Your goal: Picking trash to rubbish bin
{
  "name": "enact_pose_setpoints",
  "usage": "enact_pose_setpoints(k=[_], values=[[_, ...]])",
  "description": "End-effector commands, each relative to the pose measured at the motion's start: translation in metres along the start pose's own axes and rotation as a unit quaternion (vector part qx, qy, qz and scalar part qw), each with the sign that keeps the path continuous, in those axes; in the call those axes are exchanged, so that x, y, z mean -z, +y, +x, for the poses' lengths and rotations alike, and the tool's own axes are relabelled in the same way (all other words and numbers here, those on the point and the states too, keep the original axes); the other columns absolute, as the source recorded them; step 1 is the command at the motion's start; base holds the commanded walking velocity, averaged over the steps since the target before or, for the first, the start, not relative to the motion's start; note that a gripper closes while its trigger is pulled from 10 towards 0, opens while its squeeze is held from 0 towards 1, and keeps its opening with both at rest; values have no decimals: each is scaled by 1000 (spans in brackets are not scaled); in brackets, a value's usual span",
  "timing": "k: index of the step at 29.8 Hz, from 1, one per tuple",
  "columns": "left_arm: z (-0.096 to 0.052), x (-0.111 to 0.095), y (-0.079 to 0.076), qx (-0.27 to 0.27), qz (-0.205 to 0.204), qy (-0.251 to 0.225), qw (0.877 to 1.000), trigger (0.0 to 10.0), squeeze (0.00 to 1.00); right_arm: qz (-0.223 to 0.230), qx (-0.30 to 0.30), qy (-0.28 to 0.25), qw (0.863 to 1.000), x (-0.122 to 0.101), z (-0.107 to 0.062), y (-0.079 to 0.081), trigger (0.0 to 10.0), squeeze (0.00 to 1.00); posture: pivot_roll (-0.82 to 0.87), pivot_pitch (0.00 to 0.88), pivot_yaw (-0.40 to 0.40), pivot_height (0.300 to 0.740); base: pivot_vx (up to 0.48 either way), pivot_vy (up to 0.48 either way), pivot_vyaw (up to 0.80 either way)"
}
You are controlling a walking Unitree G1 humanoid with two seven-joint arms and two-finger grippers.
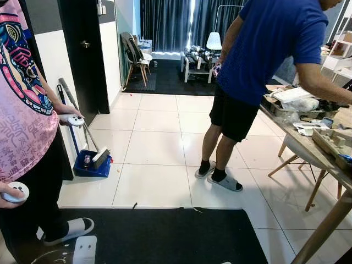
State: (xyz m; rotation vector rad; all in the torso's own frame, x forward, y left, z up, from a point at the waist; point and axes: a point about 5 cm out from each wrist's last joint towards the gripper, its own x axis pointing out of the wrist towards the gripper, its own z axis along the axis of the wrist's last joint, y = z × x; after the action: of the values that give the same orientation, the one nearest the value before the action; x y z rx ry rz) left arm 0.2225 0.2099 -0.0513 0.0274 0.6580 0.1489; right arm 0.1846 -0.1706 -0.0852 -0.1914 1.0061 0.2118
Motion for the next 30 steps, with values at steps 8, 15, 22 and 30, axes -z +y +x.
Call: enact_pose_setpoints(k=[8,15,22,30], values=[[0,1,3,2,17,8,1000,10000,0,0,2,-2,1000,-3,0,-2,10000,0,58,0,-18,740,0,0,0],[0,0,3,3,18,7,1000,10000,0,-1,1,-3,1000,-4,0,-1,10000,0,59,0,-17,740,0,0,0],[0,1,3,2,18,8,1000,10000,0,-2,1,-4,1000,-4,1,-1,10000,0,60,0,-17,740,0,0,0],[1,0,3,2,19,7,1000,10000,0,-6,0,-4,1000,-5,1,-1,10000,0,60,0,-17,740,0,0,0]])
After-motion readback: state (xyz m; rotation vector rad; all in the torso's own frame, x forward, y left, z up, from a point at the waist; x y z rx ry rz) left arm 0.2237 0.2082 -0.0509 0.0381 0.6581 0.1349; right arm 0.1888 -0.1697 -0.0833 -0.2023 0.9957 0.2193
